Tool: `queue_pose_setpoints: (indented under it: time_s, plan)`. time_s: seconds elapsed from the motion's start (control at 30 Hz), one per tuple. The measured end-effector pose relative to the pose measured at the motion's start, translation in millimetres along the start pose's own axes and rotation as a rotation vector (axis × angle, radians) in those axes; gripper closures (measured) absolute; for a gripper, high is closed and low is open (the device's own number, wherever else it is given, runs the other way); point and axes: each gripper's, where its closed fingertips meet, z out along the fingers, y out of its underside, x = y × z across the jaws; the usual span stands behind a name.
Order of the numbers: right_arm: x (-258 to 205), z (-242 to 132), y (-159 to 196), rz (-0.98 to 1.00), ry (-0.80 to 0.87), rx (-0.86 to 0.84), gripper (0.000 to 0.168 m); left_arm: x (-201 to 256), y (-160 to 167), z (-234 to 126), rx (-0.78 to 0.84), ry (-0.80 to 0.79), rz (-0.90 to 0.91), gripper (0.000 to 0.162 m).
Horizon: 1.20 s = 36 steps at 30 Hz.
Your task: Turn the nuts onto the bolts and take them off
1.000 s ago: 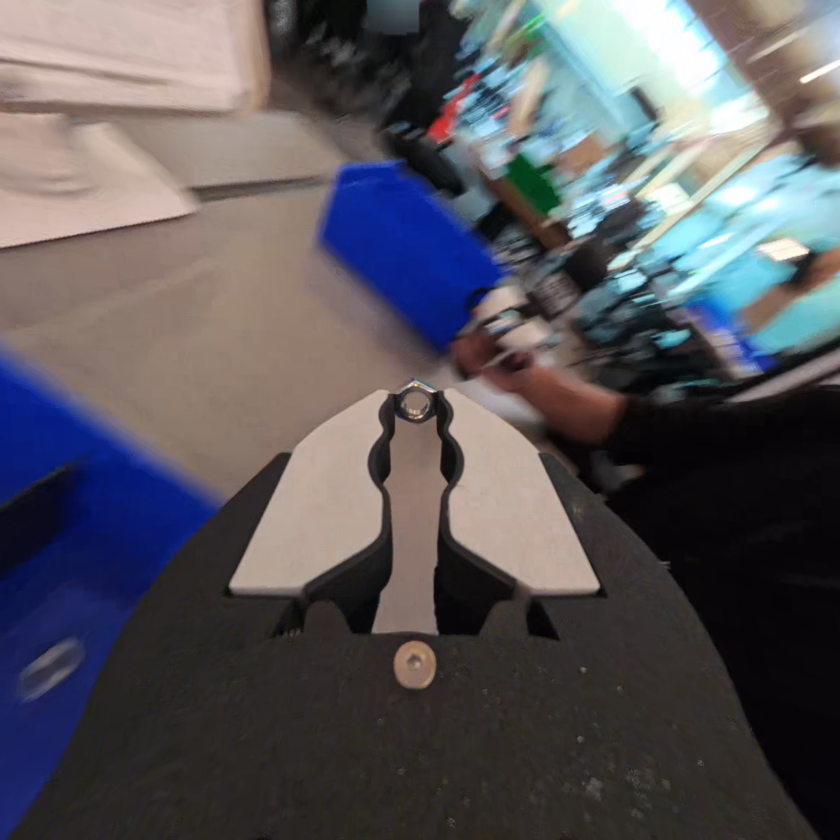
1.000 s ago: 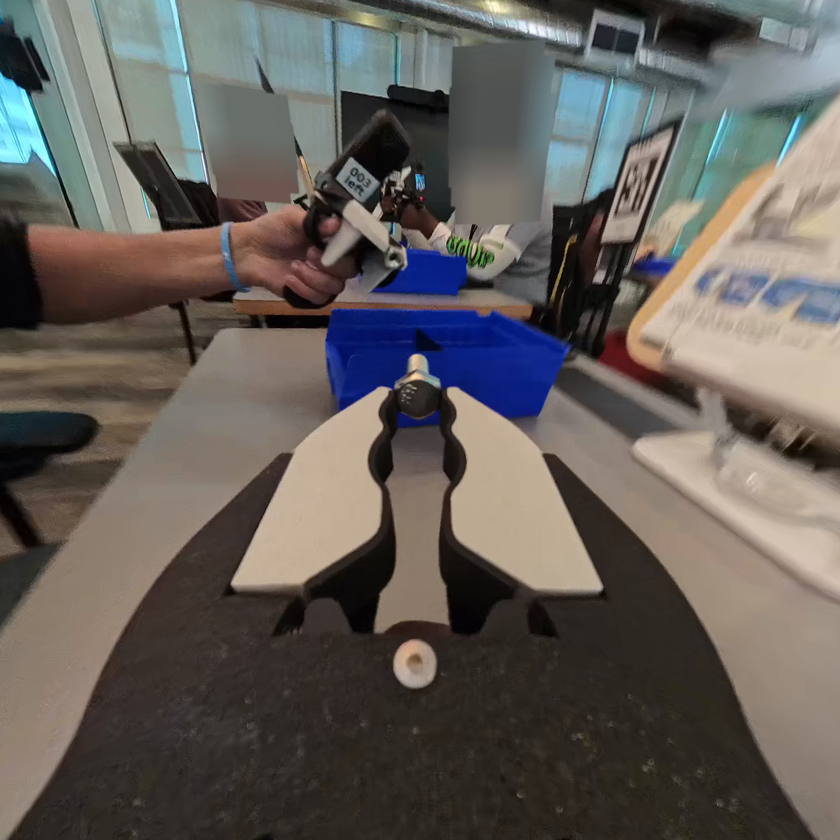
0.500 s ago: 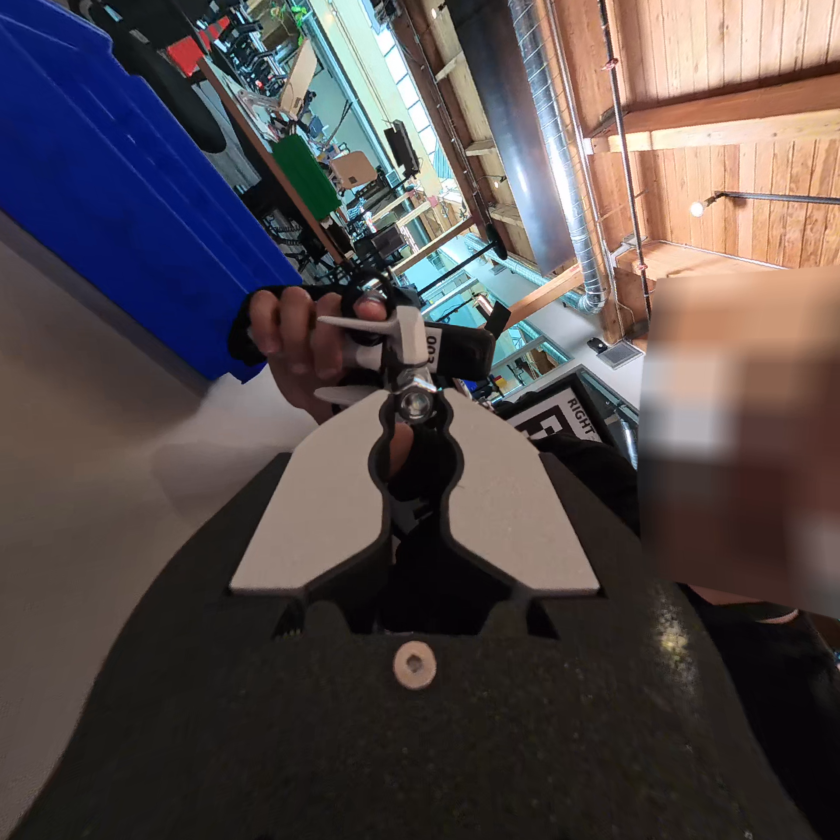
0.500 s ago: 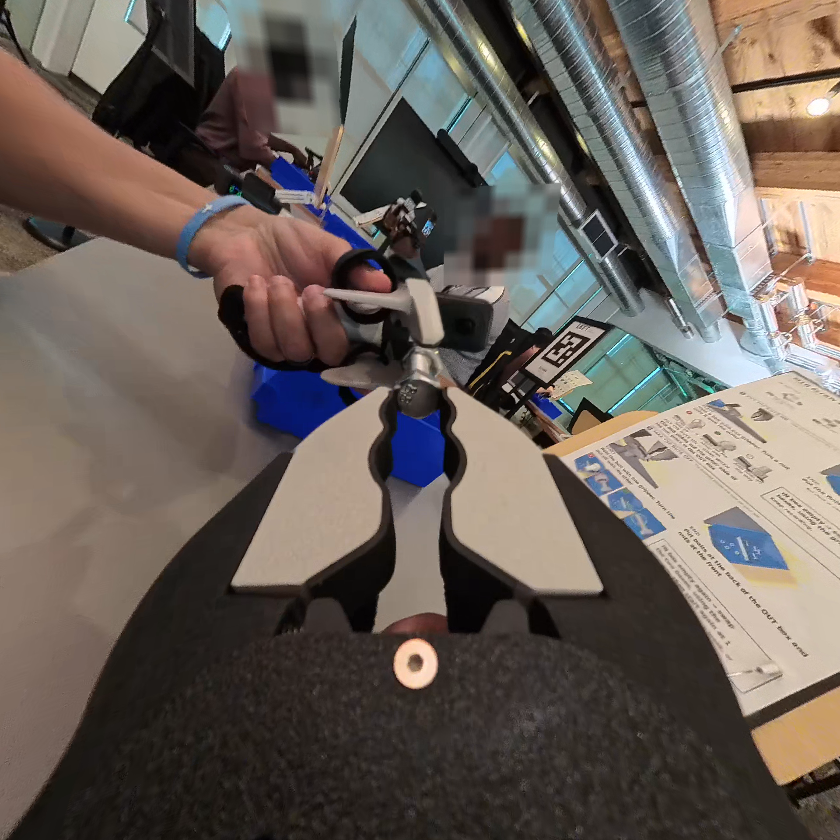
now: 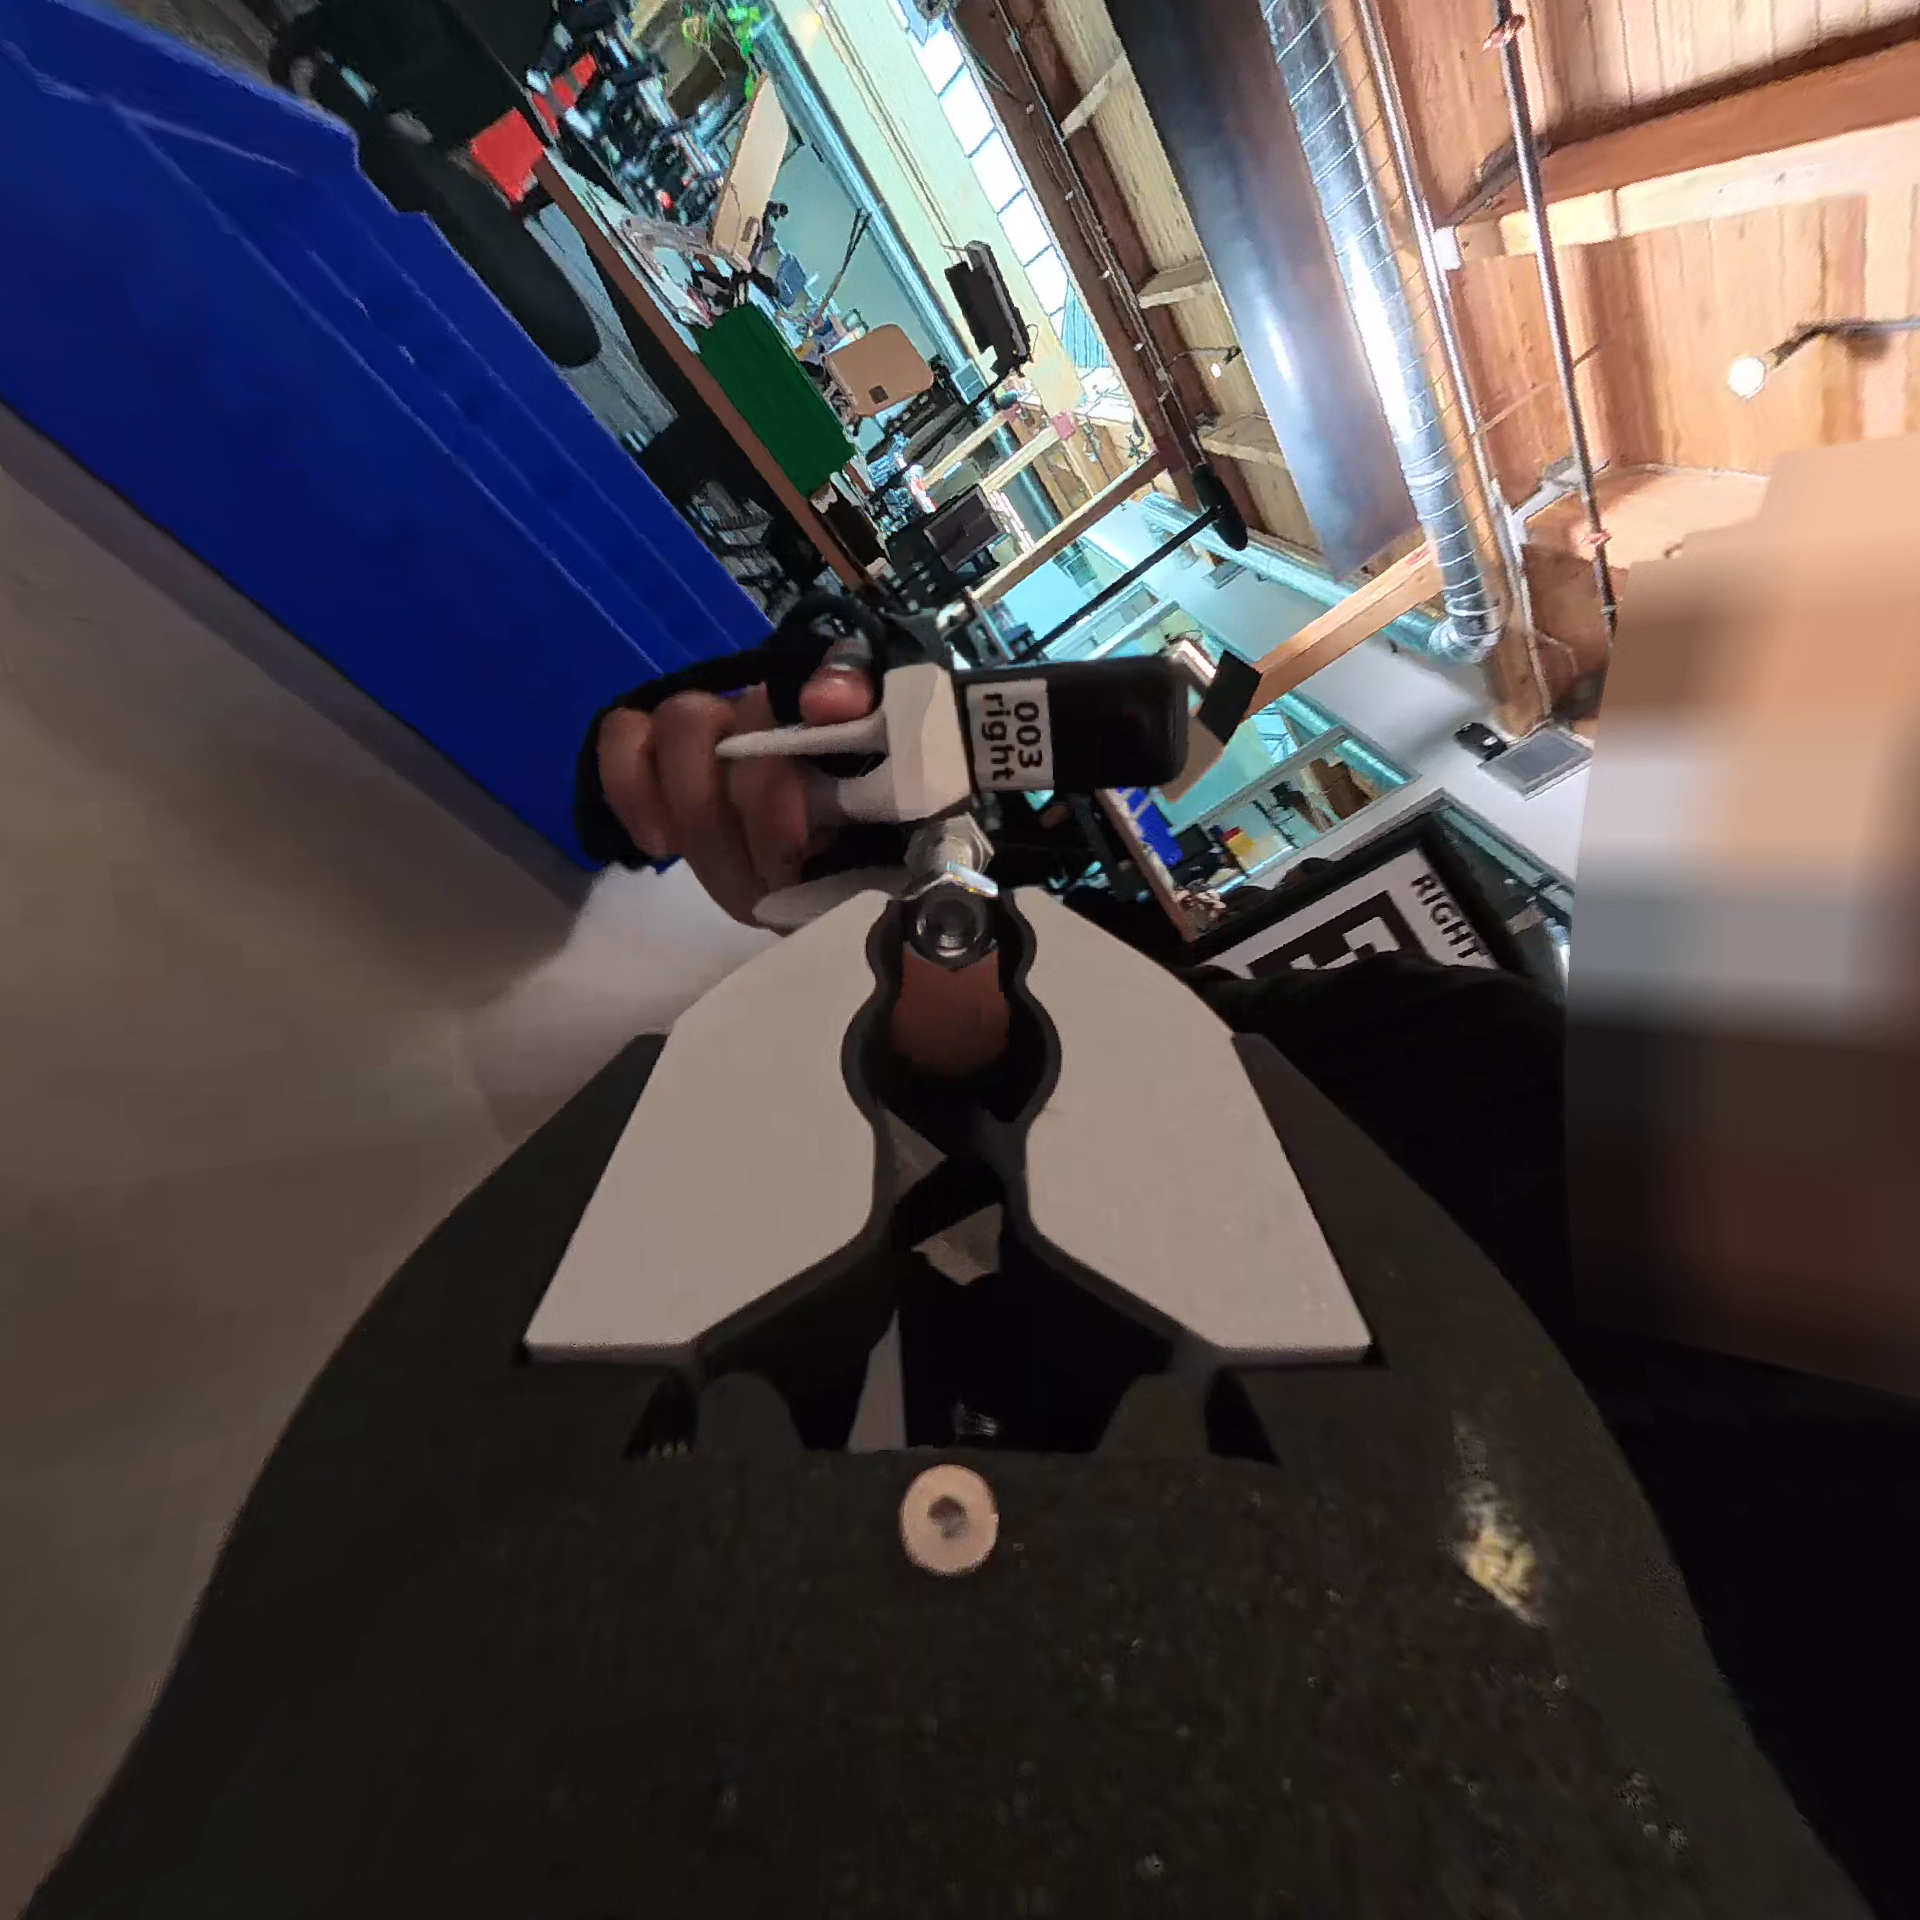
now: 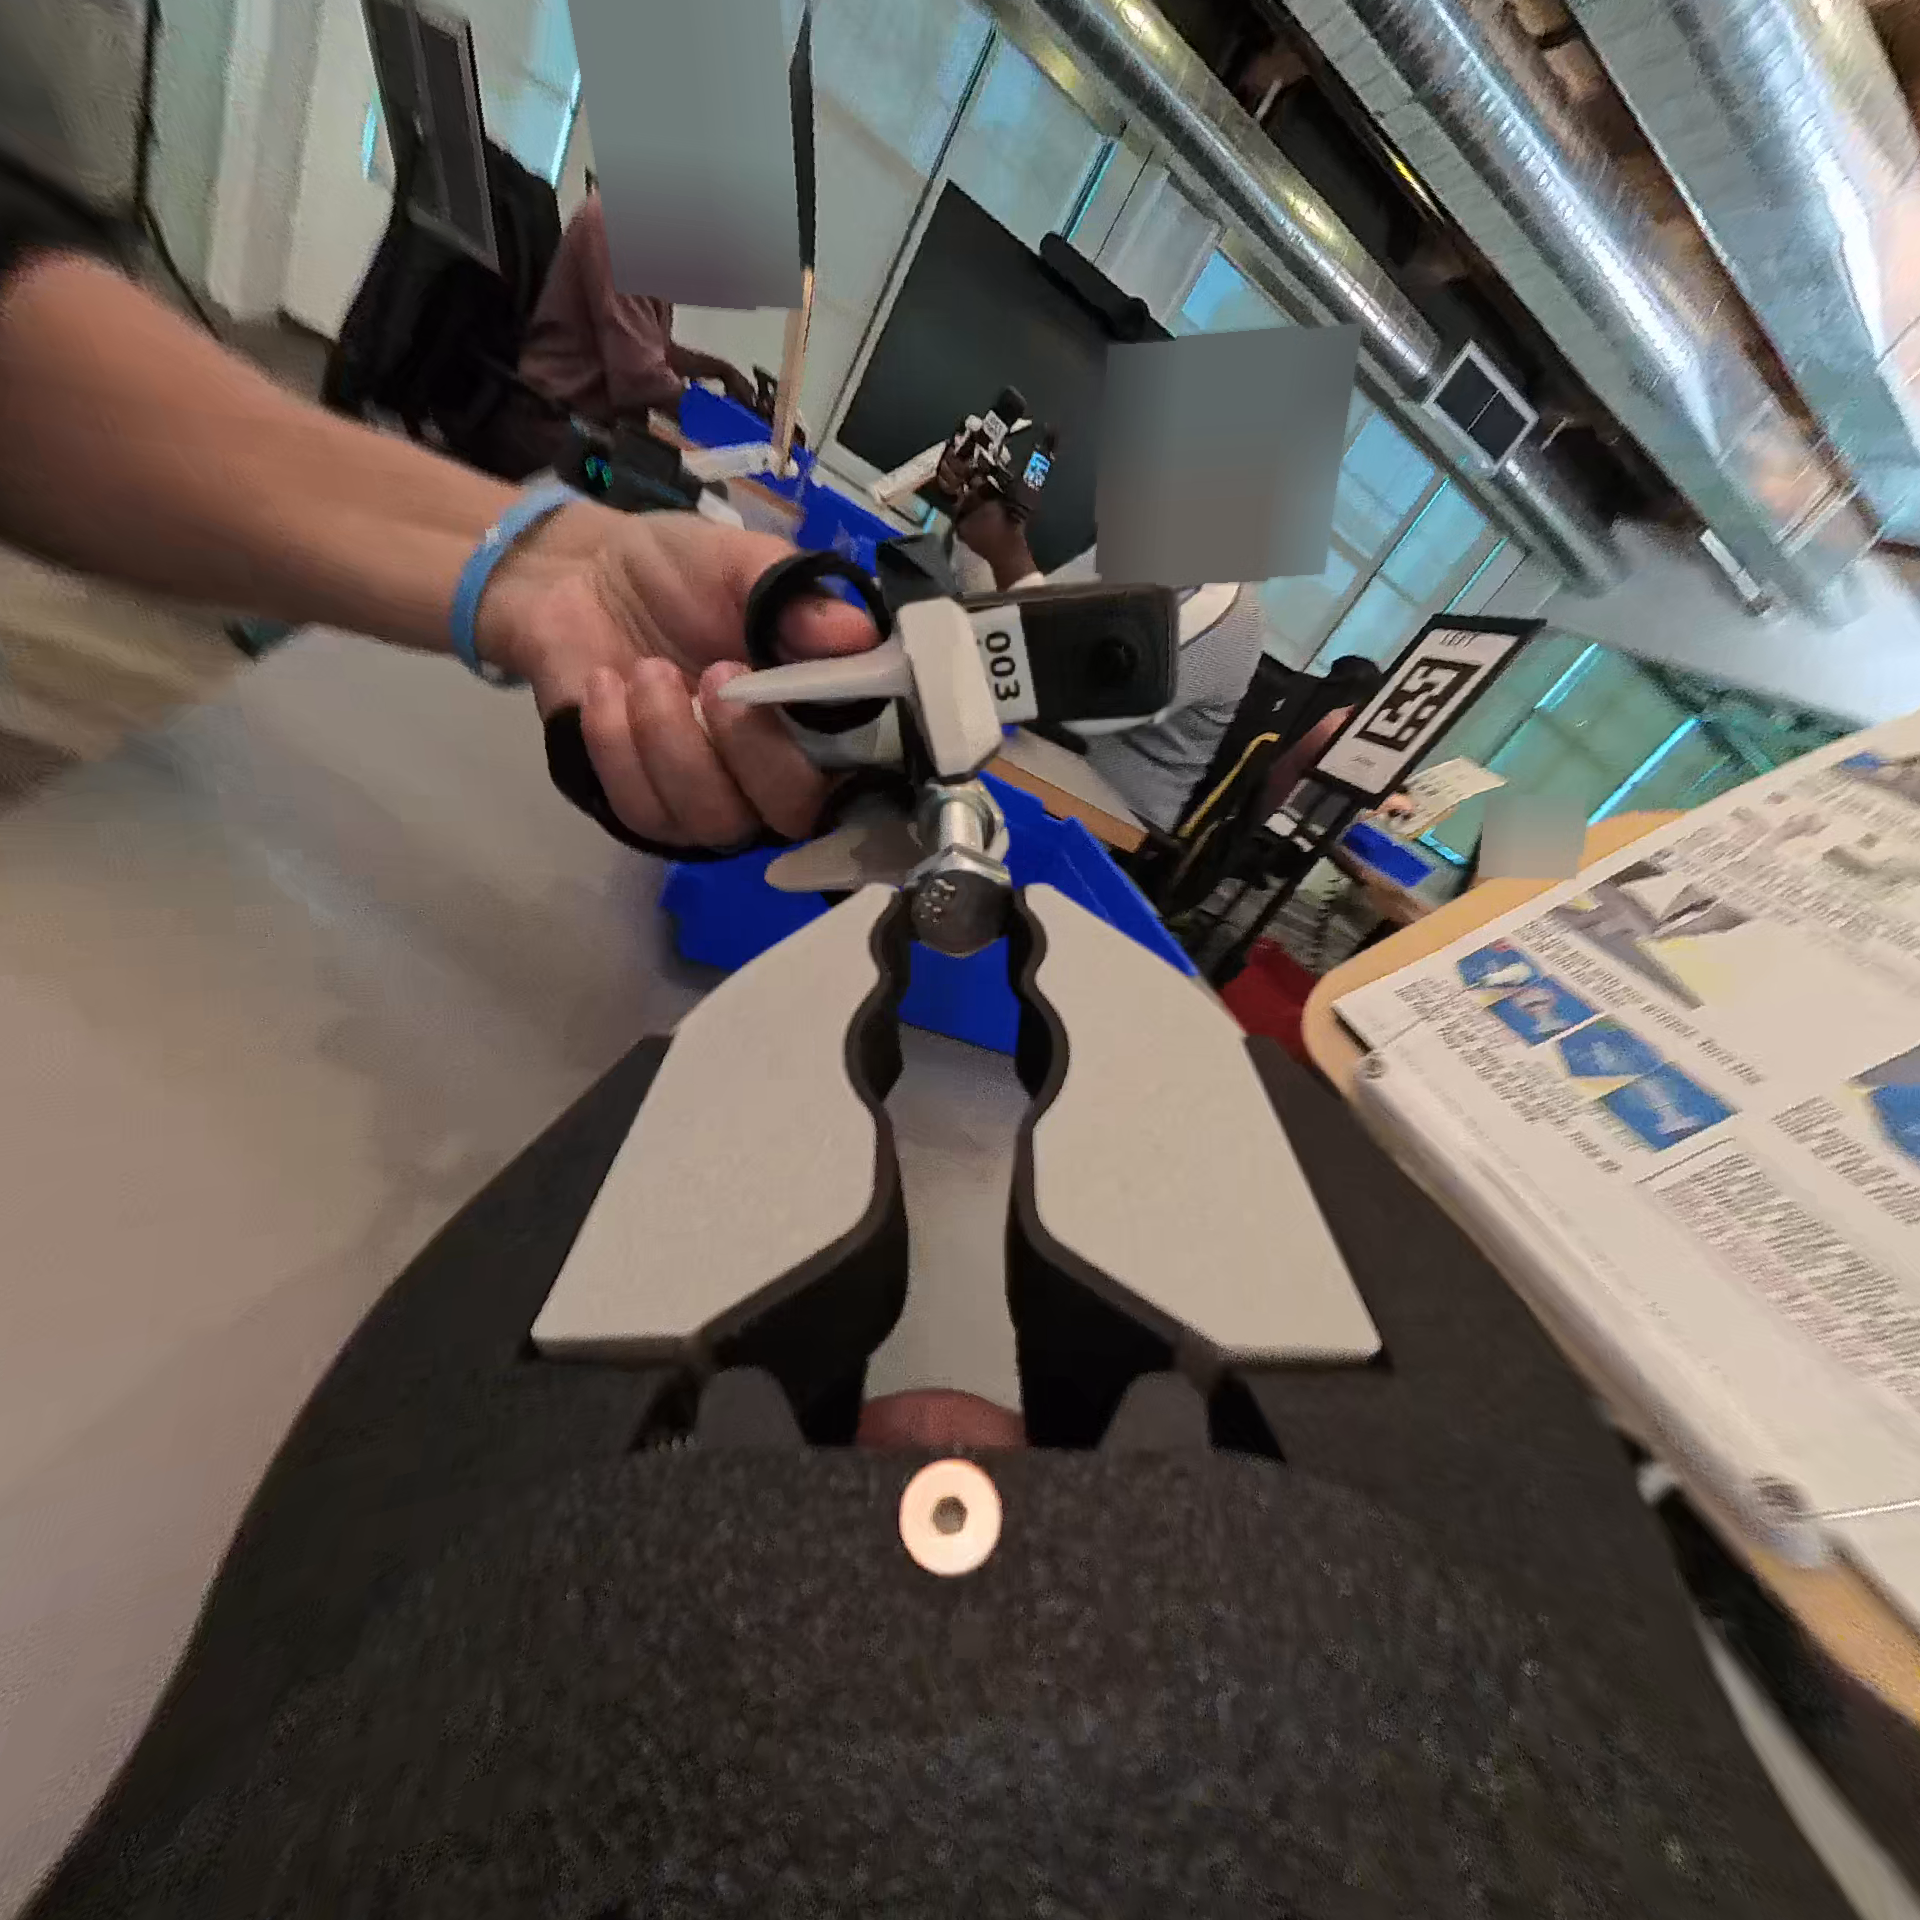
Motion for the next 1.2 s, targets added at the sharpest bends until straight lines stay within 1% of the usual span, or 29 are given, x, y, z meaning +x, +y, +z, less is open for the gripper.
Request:
queue_pose_setpoints:
  time_s: [0.1, 0.23, 0.3, 0.4, 0.57, 0.73, 0.87, 1.0, 1.07, 1.2]
  plan:
    - [1, -1, -1, 0.184, -0.029, 0.041, 0.151, 2, -2, 2, 0.017, -0.026, 0.126, 0.146]
    - [-2, 0, 0, 0.379, -0.099, 0.037, 0.151, 2, 1, 0, -0.002, -0.053, 0.261, 0.146]
    - [-4, 0, -2, 0.484, -0.139, 0.047, 0.151, 3, 4, 0, -0.022, -0.065, 0.344, 0.146]
    - [-5, 0, -3, 0.629, -0.182, 0.054, 0.151, 1, 8, -1, -0.082, -0.13, 0.491, 0.146]
    - [-1, 0, 0, 0.873, -0.213, 0.056, 0.151, -9, 9, 0, -0.181, -0.298, 0.749, 0.146]
    - [0, -1, 8, 1.115, -0.244, 0.028, 0.151, -19, 6, 0, -0.291, -0.516, 1.075, 0.146]
    - [0, -2, 17, 1.26, -0.258, 0.003, 0.151, -29, 6, -2, -0.433, -0.693, 1.328, 0.146]
    - [-3, -1, 22, 1.438, -0.303, 0.008, 0.151, -34, 6, -5, -0.572, -0.829, 1.576, 0.146]
    - [-5, 0, 22, 1.521, -0.34, 0.027, 0.151, -34, 7, -6, -0.637, -0.868, 1.692, 0.146]
    - [-11, 1, 19, 1.639, -0.423, 0.075, 0.151, -28, 9, -8, -0.734, -0.898, 1.934, 0.146]
